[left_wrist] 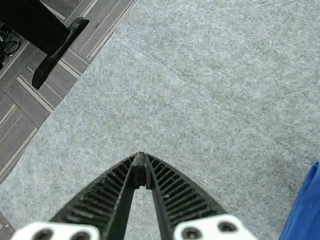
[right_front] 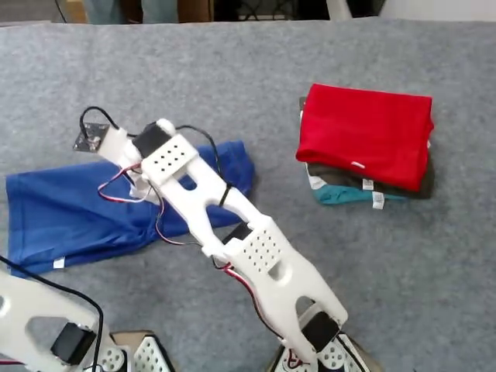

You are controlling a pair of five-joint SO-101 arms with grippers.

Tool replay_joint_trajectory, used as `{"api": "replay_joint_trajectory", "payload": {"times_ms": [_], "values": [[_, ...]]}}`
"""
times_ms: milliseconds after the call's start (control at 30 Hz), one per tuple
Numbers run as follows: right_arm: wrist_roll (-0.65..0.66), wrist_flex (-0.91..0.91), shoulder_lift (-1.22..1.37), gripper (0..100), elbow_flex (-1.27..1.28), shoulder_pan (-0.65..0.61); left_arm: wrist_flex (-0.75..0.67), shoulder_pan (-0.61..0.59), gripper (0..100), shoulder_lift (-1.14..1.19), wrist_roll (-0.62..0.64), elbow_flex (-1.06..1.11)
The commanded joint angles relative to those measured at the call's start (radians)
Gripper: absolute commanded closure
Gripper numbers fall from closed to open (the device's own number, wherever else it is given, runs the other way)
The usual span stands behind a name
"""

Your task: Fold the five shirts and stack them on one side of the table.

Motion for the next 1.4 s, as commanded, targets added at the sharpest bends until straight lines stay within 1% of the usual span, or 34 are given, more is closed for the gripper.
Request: {"api": "replay_joint_trajectory", "payload": {"times_ms": [0,133,233,333,500,633,733,800,867,967,1133,1367], "values": [[-0.005,0.16,-0.008,98.4,-0.213,0.028,0.002,-0.008,97,-0.074,-0.006,-0.042],[-0.011,0.158,-0.019,98.4,-0.325,0.146,0.003,0.027,97,-0.163,0.038,0.022],[-0.011,0.161,-0.035,98.4,-0.369,0.216,0.003,0.081,97,-0.285,0.041,0.214],[-0.011,0.161,-0.038,98.4,-0.369,0.278,0.003,0.133,97,-0.446,0.038,0.561],[-0.011,0.163,-0.039,98.4,-0.372,0.334,-0.009,0.193,97,-0.732,0.037,1.201],[-0.011,0.163,-0.07,98.4,-0.366,0.368,-0.14,0.243,97,-0.947,0.035,1.615],[-0.009,0.163,-0.131,98.4,-0.326,0.384,-0.256,0.251,97,-1.115,0.035,1.847],[-0.006,0.163,-0.186,98.4,-0.278,0.385,-0.322,0.251,97,-1.198,0.021,1.96],[-0.005,0.163,-0.249,98.4,-0.209,0.385,-0.365,0.252,97,-1.241,-0.009,2.041],[-0.005,0.163,-0.348,98.4,-0.09,0.382,-0.4,0.246,97,-1.238,-0.014,2.091],[-0.003,0.157,-0.444,98.4,0.05,0.384,-0.408,0.236,97,-1.188,-0.014,2.064],[-0.003,0.157,-0.452,98.4,0.168,0.388,-0.41,0.228,97,-1.135,-0.014,2.032]]}}
